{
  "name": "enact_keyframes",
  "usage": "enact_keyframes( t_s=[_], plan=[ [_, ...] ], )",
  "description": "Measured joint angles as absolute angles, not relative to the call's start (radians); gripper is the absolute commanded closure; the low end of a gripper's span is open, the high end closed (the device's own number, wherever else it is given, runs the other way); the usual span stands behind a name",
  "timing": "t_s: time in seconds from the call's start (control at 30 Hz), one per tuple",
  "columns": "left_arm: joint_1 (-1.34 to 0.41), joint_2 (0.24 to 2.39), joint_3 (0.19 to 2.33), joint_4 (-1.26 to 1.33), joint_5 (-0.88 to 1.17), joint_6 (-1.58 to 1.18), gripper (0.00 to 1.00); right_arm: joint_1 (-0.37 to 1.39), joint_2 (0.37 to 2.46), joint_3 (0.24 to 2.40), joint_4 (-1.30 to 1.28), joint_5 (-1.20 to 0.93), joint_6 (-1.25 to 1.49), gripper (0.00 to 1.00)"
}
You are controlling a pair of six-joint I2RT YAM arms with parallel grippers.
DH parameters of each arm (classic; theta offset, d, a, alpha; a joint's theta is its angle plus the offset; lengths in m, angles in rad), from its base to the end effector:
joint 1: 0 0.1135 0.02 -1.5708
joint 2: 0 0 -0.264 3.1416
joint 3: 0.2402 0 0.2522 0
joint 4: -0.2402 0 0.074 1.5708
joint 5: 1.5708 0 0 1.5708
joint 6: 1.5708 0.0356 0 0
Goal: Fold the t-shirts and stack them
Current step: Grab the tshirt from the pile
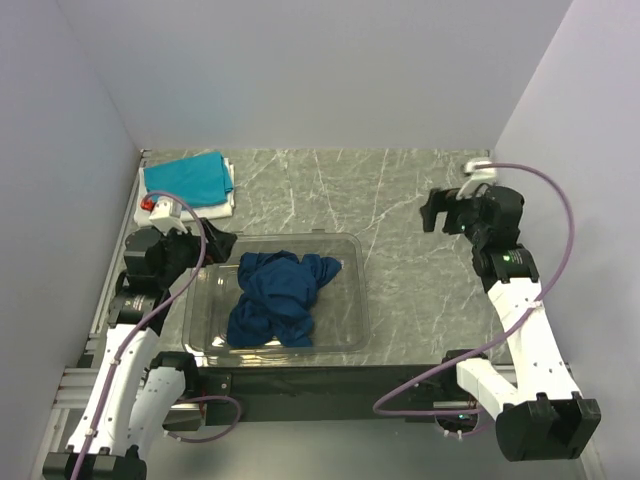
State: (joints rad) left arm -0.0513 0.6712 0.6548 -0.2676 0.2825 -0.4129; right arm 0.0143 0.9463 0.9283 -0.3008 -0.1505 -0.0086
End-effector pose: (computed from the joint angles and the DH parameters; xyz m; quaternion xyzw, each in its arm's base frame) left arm 0.1623 -0.0183 0.3033 -0.0593 0.7944 -0.2462 0.5521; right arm 0.2152 0.0084 0.3490 -0.0533 0.8075 0.0626 0.5841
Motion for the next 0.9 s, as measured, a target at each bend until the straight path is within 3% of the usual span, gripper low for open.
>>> enact_keyframes(
  t_s=[0.17, 0.27, 0.53, 0.63, 0.73, 0.8, 0.83, 0.87, 0.9],
  plan=[
    [-0.07, 0.717, 0.675, -0.328, 0.341, -0.421, 0.01, 0.093, 0.957, 0.944, -0.49, -0.588, -0.405, 0.0],
    [-0.133, 0.778, 0.706, -0.384, 0.347, -0.453, 0.05, 0.151, 0.977, 0.942, -0.579, -0.748, -0.543, 0.0],
    [-0.411, 0.943, 0.751, -0.559, 0.199, -0.596, 0.08, 0.156, 0.996, 0.921, -0.585, -0.823, -0.585, 0.0],
    [-0.499, 1.01, 0.751, -0.589, 0.127, -0.662, 0.04, 0.156, 0.996, 0.897, -0.583, -0.829, -0.586, 0.0],
    [-0.569, 1.104, 0.754, -0.592, 0.058, -0.724, 0.09, 0.156, 0.994, 0.875, -0.58, -0.829, -0.585, 0.0],
    [-0.619, 1.187, 0.772, -0.593, 0.012, -0.754, 0.32, 0.156, 0.99, 0.863, -0.578, -0.829, -0.585, 0.0],
    [-0.639, 1.22, 0.782, -0.591, -0.003, -0.767, 0.67, 0.156, 0.987, 0.858, -0.577, -0.829, -0.585, 0.0],
    [-0.662, 1.258, 0.798, -0.59, -0.022, -0.779, 0.95, 0.156, 0.985, 0.856, -0.578, -0.829, -0.585, 0.0],
    [-0.68, 1.285, 0.813, -0.589, -0.037, -0.78, 1.0, 0.156, 0.982, 0.855, -0.577, -0.829, -0.585, 0.0]
  ],
)
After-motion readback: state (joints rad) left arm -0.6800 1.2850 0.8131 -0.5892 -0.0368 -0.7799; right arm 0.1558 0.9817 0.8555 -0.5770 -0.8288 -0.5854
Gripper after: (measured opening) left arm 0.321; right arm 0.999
